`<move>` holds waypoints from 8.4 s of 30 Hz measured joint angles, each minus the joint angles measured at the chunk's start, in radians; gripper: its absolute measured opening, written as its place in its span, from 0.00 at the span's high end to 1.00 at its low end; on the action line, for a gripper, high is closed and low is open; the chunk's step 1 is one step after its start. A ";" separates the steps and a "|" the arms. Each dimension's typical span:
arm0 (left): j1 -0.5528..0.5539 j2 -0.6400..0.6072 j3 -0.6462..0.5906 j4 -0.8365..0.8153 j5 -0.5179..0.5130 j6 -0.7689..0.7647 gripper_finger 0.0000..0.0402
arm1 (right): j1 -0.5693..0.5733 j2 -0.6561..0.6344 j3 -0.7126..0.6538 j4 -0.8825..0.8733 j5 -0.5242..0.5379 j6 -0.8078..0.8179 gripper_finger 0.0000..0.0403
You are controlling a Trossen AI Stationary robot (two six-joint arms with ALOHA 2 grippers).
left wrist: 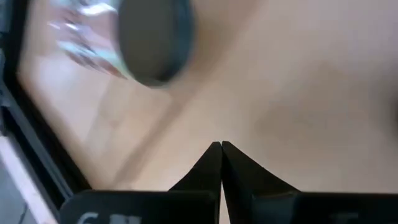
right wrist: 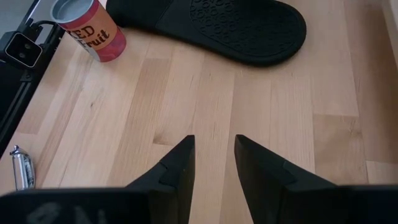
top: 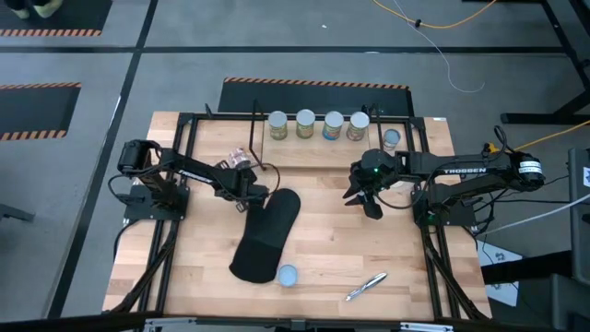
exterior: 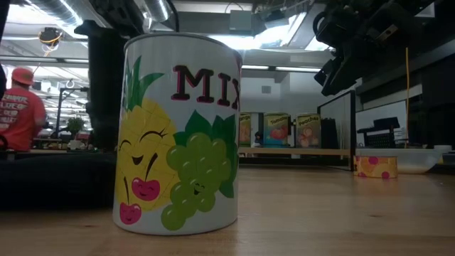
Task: Pick and place cans onto a shelf
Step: Put the small canned tomatoes on the shelf
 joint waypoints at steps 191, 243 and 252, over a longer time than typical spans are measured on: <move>0.076 -0.001 0.300 -0.161 1.161 -0.291 0.99 | 0.000 0.000 0.000 0.031 0.000 -0.026 0.71; 0.194 0.083 0.217 0.114 1.189 -0.357 0.80 | 0.000 0.000 0.000 0.037 0.000 -0.050 0.71; 0.212 0.072 0.217 0.106 1.244 -0.283 0.79 | 0.000 0.000 0.000 0.037 0.000 -0.049 0.71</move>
